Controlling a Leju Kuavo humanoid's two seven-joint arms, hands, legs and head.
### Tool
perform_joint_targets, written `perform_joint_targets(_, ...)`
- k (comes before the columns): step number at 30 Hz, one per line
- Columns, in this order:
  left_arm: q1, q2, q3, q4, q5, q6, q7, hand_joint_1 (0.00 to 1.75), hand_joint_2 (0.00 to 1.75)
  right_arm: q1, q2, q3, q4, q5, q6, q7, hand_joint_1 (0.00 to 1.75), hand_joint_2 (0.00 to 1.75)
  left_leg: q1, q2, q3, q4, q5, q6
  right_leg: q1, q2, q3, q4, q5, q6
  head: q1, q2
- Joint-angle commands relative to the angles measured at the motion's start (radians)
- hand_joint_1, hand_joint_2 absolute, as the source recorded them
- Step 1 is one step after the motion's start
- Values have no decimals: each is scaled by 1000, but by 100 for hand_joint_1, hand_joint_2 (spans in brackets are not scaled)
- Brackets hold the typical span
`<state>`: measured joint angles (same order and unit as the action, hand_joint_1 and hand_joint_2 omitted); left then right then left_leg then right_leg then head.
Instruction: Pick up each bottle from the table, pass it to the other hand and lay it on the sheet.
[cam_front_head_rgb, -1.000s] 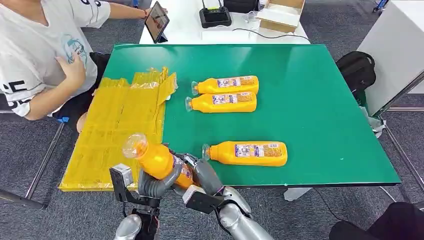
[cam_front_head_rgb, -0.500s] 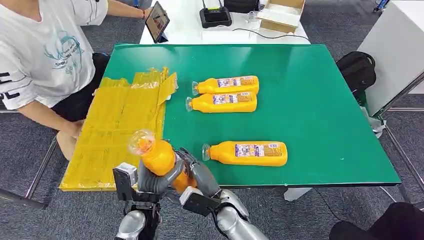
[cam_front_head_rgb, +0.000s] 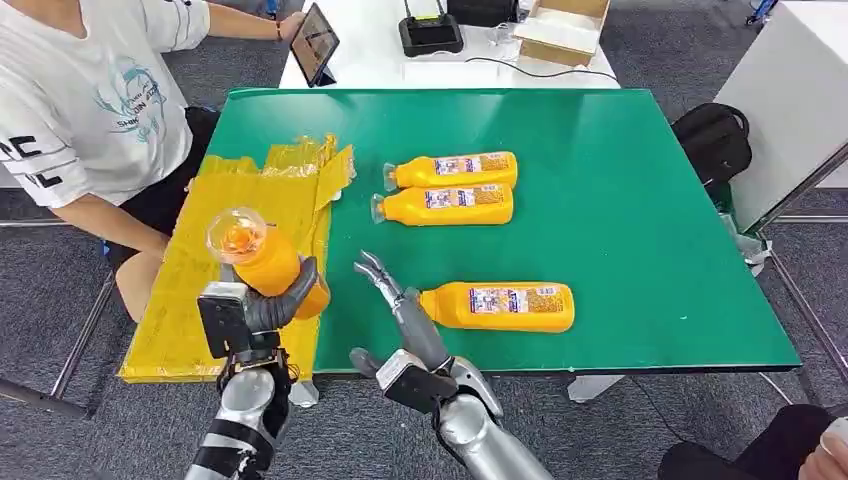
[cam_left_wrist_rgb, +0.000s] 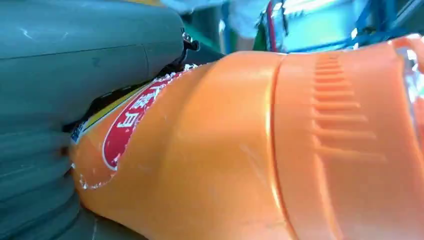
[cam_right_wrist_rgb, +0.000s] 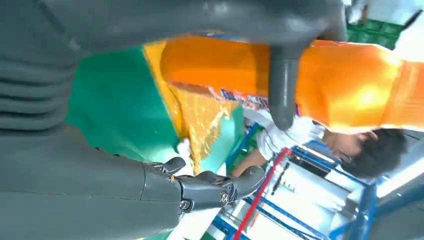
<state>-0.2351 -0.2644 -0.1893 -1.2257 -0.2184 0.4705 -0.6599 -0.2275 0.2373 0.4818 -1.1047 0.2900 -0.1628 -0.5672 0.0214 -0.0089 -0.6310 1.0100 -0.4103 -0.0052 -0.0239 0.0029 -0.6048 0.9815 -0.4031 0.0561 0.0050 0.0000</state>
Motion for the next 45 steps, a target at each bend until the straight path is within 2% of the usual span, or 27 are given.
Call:
perform_joint_targets(1, -247, 84, 190, 323, -332, 228, 45, 175, 175, -24, 6, -57, -79, -49, -82, -47, 0, 0, 0, -1, 4, -1, -1, 1, 1, -2, 5, 0, -2, -3, 1, 0)
perform_joint_targets(2, -285, 67, 280, 378, -404, 228, 38, 175, 175, -20, 11, -60, -103, -72, -88, -52, 0, 0, 0, 0, 3, -1, 0, 1, 1, -1, 3, 0, -1, -3, 0, 0)
perform_joint_targets(3, -296, 68, 295, 394, -417, 228, 25, 175, 175, -19, 10, -58, -109, -74, -90, -52, 0, 0, 0, 2, 5, 0, -1, 1, 1, 1, 4, 0, -1, -4, 0, 0)
perform_joint_targets(4, -309, 53, 369, 394, -524, 228, 35, 175, 175, -20, 10, -52, -114, -80, -88, -49, 0, 0, 0, 1, 2, 0, 0, 1, 0, 1, 2, 0, 0, -2, 0, 0)
perform_joint_targets(6, -342, 47, 439, 424, -702, 228, 74, 175, 175, -27, 8, -41, -111, -84, -83, -46, 0, 0, 0, 2, 4, 0, -1, 1, 1, 1, 3, 0, -1, -3, 0, 0)
perform_joint_targets(7, -342, 47, 439, 424, -702, 228, 74, 175, 175, -27, 8, -41, -111, -84, -83, -46, 0, 0, 0, 1, 3, 0, 0, 1, 1, 1, 2, 0, 0, -2, 0, 0)
perform_joint_targets(9, -368, 66, 451, 439, -954, 228, 155, 175, 175, -36, 11, -32, -106, -92, -78, -53, 0, 0, 0, 2, 3, 0, -1, 0, 1, 1, 3, 1, -1, -2, 0, 0)
perform_joint_targets(10, -382, 78, 444, 461, -1019, 228, 189, 175, 175, -40, 11, -29, -104, -94, -76, -54, 0, 0, 1, 2, 5, 0, -1, 1, 1, 1, 4, 1, -2, -3, 0, 0)
perform_joint_targets(11, -418, 122, 397, 539, -1189, 228, 303, 175, 175, -48, 12, -23, -99, -101, -67, -56, 0, 0, 0, 1, 3, 0, -1, 0, 1, 0, 3, 1, -1, -2, 0, 0)
perform_joint_targets(19, -429, 128, 389, 556, -1198, 228, 309, 175, 175, -50, 12, -22, -98, -101, -66, -56, 0, 0, 1, 1, 4, 0, -1, 1, 1, 0, 4, 1, -2, -3, 0, 0)
perform_joint_targets(20, -437, 147, 359, 572, -1259, 228, 347, 175, 175, -52, 10, -19, -95, -104, -61, -57, 0, 0, 1, 0, 3, 0, -1, 1, 1, 0, 3, 1, -1, -3, 0, 0)
perform_joint_targets(21, -458, 186, 275, 634, -1352, 228, 431, 175, 175, -55, 9, -14, -91, -106, -53, -59, 0, 0, 1, 1, 4, 1, -1, 1, 1, 0, 4, 1, -2, -3, 0, 0)
perform_joint_targets(22, -508, 219, 203, 738, -1352, 228, 461, 175, 175, -60, 9, -12, -85, -110, -46, -60, 0, 0, 1, 0, 3, 0, 0, 1, 1, 0, 3, 1, -1, -2, 0, 0)
perform_joint_targets(23, -553, 258, 80, 833, -1352, 202, 491, 175, 175, -63, 10, -10, -80, -113, -38, -61, 0, 0, 0, 0, 1, 0, 0, 0, 1, -1, 2, 1, -1, -2, 0, 0)
perform_joint_targets(25, -597, 272, 30, 894, -1352, 69, 456, 175, 175, -66, 11, -12, -79, -117, -29, -63, 0, 0, 0, -2, 1, 0, 1, 0, 1, -2, 2, 1, -1, -2, 1, 0)
perform_joint_targets(27, -618, 277, -26, 919, -1352, -17, 474, 175, 175, -64, 12, -15, -85, -118, -26, -64, 0, 0, 0, 0, 1, 1, 0, 0, 1, 0, 1, 1, 0, -2, 0, 0)
perform_joint_targets(35, -613, 273, 4, 955, -1307, -234, 469, 175, 175, -43, 9, -16, -102, -114, -21, -50, 0, 0, 1, 2, 4, 1, -1, 1, 1, 1, 4, 1, -2, -3, 0, 0)
perform_joint_targets(45, -586, 274, 21, 953, -1290, -257, 471, 175, 175, -40, 14, -12, -81, -111, -17, -40, 0, 0, 1, 2, 4, 0, 0, 1, 1, 1, 4, 0, -1, -3, 0, 0)
